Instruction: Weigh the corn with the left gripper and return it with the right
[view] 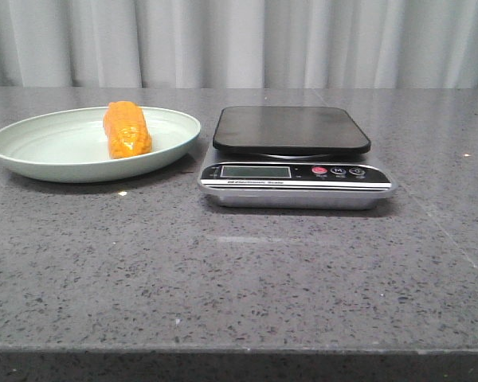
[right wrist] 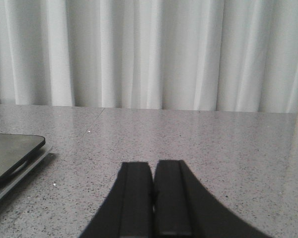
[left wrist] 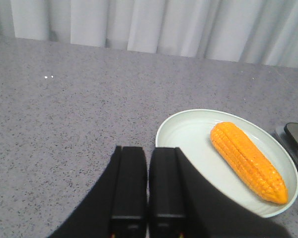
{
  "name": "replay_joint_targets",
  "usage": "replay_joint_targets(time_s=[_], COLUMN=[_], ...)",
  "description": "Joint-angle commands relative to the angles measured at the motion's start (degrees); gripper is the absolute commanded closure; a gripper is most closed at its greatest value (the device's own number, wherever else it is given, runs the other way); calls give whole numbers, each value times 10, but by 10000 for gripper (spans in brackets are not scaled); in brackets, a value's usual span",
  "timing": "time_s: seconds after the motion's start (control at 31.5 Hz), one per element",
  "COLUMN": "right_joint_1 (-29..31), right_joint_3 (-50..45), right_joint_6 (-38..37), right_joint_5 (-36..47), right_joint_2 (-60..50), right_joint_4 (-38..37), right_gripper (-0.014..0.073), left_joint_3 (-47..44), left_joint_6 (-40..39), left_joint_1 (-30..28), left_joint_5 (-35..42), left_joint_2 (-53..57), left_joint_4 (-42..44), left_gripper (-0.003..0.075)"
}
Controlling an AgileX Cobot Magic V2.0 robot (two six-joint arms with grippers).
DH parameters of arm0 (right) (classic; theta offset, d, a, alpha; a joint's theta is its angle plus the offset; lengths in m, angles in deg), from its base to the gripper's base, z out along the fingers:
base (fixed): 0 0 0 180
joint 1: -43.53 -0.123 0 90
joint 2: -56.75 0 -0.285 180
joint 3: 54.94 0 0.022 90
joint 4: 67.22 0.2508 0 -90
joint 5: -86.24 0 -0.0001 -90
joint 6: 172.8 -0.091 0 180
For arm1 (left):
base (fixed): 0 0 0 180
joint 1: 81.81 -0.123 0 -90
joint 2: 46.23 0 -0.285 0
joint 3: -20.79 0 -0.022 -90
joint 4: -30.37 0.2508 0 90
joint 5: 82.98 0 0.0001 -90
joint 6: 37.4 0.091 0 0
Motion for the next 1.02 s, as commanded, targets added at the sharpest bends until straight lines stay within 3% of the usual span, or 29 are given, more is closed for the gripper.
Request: replay_joint_targets(time_s=[0.0, 0.1, 0.25, 0.35, 0.63, 0.98], right_joint_1=[-1, -1, -1, -1, -1, -1], right_joint_3=[5, 5, 5, 5, 5, 5], right_joint_6=[1, 1, 1, 1, 1, 1], right_joint_5=[41, 41, 41, 41, 41, 41], right_joint_2=[-9, -9, -9, -9, -9, -9], right_joint_4=[-8, -8, -8, -8, -8, -8], right_gripper=[449, 449, 449, 449, 449, 449], left_joint_3=[28, 48, 98, 127, 234, 385], left_joint_6=[0, 3, 3, 3, -4, -83], left_joint_1=[10, 20, 41, 55, 117, 152], left_joint_5=[35, 10, -21, -31, -81, -180], left_joint_2=[-16, -31, -70, -105, -255, -493], left_joint_4=[-5, -4, -5, -7, -11, -9], left_gripper=[563, 474, 216, 113, 100, 100])
